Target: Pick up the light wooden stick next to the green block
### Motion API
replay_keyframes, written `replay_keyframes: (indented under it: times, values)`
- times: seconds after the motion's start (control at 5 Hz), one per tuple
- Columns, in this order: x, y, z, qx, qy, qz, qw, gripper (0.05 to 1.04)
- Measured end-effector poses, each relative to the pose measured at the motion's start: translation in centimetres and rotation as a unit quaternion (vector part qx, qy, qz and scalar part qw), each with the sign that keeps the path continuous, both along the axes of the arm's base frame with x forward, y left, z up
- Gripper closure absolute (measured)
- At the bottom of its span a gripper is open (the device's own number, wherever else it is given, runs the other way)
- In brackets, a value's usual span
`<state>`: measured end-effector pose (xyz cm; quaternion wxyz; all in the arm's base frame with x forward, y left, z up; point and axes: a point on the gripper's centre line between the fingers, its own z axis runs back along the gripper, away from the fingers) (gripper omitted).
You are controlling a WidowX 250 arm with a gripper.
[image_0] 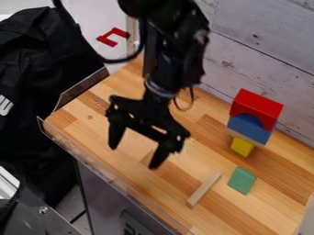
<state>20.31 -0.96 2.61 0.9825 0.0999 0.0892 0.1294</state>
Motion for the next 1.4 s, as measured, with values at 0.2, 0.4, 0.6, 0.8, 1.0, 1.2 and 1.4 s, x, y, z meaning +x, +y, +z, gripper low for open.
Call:
replay_keyframes:
  times: [0.2,0.4,0.6,0.8,1.0,1.2,1.4]
  values:
    - [-0.1,-1.1,-0.1,-0.007,-0.002,-0.017,0.9998,0.085]
    - [0.2,-2.1,0.1,-0.02,-0.005,-0.028,0.9994,0.084]
    - [0.8,-3.8,0.4,-0.049,-0.015,-0.051,0.9974,0.084]
    - [1.3,-5.6,0.5,-0.075,-0.023,-0.08,0.9937,0.084]
    - [1.0,-7.1,-0.4,-0.082,-0.01,-0.109,0.9906,0.084]
    - [1.1,-7.8,-0.7,-0.083,-0.013,-0.127,0.9884,0.084]
    - [1.3,-8.0,-0.7,-0.086,-0.022,-0.133,0.9872,0.084]
